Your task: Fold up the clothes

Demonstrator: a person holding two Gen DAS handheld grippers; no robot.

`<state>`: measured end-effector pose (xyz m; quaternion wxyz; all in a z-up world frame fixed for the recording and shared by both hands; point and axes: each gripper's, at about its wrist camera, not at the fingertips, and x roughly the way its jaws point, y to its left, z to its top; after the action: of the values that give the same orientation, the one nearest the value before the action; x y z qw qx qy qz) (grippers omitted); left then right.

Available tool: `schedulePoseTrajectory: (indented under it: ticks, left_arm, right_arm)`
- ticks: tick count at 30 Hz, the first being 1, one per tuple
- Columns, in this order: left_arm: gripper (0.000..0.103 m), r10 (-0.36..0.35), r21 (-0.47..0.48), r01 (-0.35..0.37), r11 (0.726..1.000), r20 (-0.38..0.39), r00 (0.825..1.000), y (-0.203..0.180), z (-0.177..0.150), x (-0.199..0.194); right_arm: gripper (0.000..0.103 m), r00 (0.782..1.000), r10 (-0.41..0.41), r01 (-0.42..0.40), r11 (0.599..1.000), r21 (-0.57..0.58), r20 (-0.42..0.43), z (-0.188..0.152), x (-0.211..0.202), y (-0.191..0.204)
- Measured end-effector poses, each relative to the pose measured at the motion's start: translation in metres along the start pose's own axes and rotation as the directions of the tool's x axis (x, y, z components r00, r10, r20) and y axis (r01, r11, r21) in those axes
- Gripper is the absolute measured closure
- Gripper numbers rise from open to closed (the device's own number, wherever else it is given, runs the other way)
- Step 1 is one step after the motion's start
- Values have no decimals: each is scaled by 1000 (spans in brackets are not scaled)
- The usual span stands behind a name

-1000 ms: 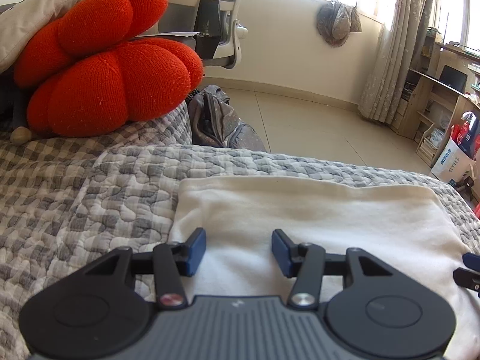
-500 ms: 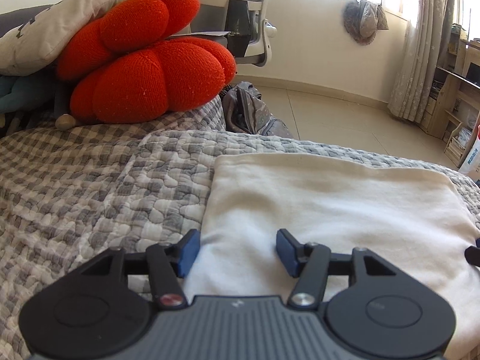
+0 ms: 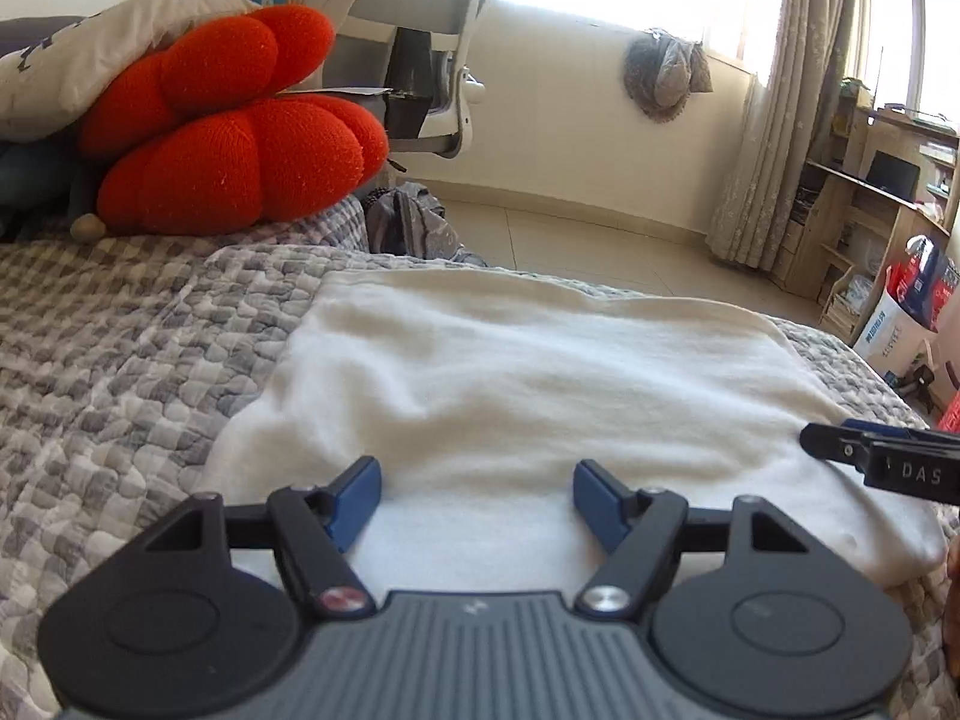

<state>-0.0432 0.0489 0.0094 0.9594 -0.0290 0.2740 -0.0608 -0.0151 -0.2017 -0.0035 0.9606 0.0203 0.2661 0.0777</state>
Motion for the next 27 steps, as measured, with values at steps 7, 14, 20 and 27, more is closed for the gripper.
schedulePoseTrajectory:
  ticks: [7,14,20,27]
  left_arm:
    - [31,16,-14,-16,1000,-22,1000,0,-3,6]
    - [31,19,-13,-19,1000,-20,1000,0,-4,5]
    - [31,21,-11,-21,1000,-21,1000,-1,-4,5]
    - [30,19,-10,-20,1000,-20,1000,-2,-5,3]
  right_arm:
    - [34,993,-78,70,993,94,91,-9,-28,13]
    - [103,996,40,-39,999,-5,78,-16,-46,77]
    - [103,995,90,-93,988,-126,-32,-19,-38,109]
    - [103,999,38,-37,986,-163,1,-32,-47,88]
